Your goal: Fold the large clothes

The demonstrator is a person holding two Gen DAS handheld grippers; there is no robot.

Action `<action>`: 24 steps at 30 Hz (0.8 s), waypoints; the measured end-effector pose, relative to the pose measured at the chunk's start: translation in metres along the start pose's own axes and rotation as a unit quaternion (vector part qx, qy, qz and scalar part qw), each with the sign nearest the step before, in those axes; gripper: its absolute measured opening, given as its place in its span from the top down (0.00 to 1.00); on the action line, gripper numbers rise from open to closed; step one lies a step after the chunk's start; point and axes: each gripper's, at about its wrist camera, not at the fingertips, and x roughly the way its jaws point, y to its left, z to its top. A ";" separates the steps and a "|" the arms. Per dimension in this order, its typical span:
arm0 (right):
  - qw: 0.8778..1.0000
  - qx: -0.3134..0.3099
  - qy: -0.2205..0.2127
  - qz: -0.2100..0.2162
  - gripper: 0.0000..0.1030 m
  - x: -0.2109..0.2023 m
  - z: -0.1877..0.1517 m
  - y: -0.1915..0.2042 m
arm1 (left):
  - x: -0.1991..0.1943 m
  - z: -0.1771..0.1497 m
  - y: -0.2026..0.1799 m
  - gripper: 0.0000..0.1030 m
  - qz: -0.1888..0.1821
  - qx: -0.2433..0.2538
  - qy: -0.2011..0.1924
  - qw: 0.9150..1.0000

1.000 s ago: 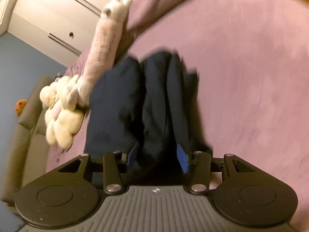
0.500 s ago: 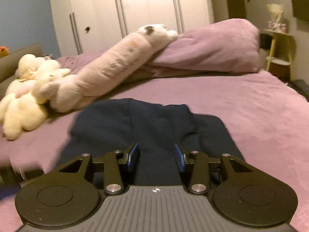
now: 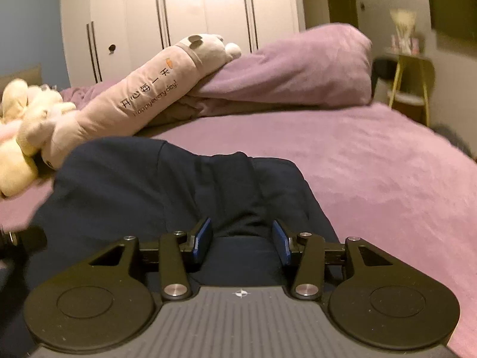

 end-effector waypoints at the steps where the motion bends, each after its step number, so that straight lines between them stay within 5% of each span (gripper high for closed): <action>1: 1.000 0.002 0.006 0.006 0.54 -0.013 0.002 -0.001 | -0.012 0.002 0.000 0.06 0.003 0.023 0.007 1.000; 7: 0.997 -0.068 -0.007 0.037 0.52 -0.122 -0.034 -0.001 | -0.078 -0.027 0.016 0.06 -0.045 0.084 0.048 0.994; 14: 0.989 -0.128 0.076 0.003 0.37 -0.109 -0.060 -0.003 | -0.065 -0.043 0.026 0.03 -0.043 0.058 0.108 0.992; 19: 0.985 -0.111 0.131 -0.002 0.25 -0.137 -0.043 -0.003 | -0.100 -0.040 0.023 0.04 -0.042 0.079 0.114 0.989; 24: 0.966 -0.124 0.225 -0.024 0.11 -0.176 -0.077 0.000 | -0.140 -0.067 0.024 0.03 -0.003 0.105 0.152 0.983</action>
